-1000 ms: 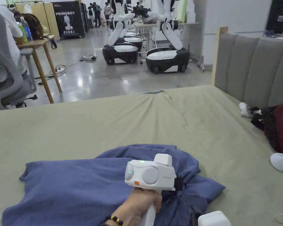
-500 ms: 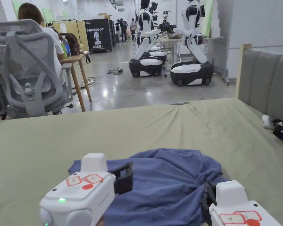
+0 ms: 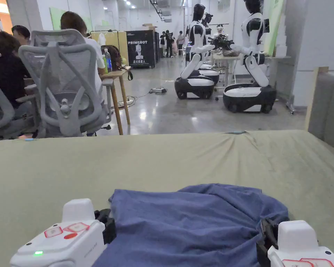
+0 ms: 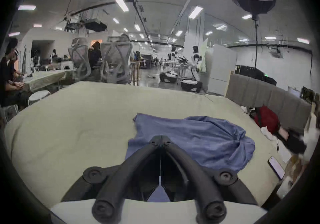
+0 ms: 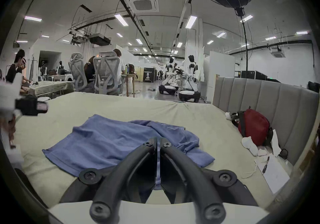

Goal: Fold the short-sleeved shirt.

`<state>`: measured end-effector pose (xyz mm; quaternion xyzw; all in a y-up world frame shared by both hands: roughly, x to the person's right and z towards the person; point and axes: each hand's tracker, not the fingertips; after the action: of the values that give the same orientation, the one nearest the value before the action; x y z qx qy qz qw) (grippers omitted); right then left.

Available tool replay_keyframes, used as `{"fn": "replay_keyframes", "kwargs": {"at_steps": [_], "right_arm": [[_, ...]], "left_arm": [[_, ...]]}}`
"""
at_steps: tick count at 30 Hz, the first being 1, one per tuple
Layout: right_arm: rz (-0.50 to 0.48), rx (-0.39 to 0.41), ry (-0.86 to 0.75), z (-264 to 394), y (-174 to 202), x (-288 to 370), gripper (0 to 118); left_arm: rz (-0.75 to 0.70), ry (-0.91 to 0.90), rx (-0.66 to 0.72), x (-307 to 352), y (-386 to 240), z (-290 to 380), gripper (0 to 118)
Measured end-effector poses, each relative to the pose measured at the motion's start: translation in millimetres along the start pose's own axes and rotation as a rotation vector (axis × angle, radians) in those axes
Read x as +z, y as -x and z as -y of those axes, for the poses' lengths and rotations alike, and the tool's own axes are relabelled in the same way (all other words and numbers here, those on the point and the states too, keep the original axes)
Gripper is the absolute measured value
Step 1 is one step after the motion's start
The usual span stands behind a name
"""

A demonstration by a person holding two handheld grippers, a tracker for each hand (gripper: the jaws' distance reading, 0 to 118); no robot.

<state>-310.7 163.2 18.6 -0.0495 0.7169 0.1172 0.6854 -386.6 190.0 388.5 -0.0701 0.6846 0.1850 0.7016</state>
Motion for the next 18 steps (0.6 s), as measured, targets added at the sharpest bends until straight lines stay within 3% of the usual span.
{"fn": "replay_keyframes", "kwargs": {"at_steps": [1,2,3,5,6,11,16,18], "right_arm": [[-0.005,0.007,0.001,1,0,-2,4],[-0.012,0.018,0.002,4,-1,-6,4],[-0.009,0.025,0.004,7,-1,-12,4],[0.008,0.030,0.021,12,-2,-22,4],[0.006,0.024,0.029,15,-4,-26,4],[0.020,0.012,0.073,29,-7,-51,4],[0.047,0.005,0.120,43,-16,-70,4],[0.058,0.004,0.135,45,-20,-75,4]], "left_arm": [[0.010,0.035,-0.027,-25,5,-12,17],[0.007,0.051,-0.017,-56,11,-23,34],[-0.025,0.111,-0.070,-91,10,-32,65],[-0.056,0.206,-0.159,-152,14,-43,105],[-0.090,0.249,-0.214,-185,18,-46,118],[-0.198,0.398,-0.343,-319,38,-40,111],[-0.152,0.516,-0.193,-335,28,-14,106],[-0.150,0.537,-0.206,-341,23,-4,100]]}}
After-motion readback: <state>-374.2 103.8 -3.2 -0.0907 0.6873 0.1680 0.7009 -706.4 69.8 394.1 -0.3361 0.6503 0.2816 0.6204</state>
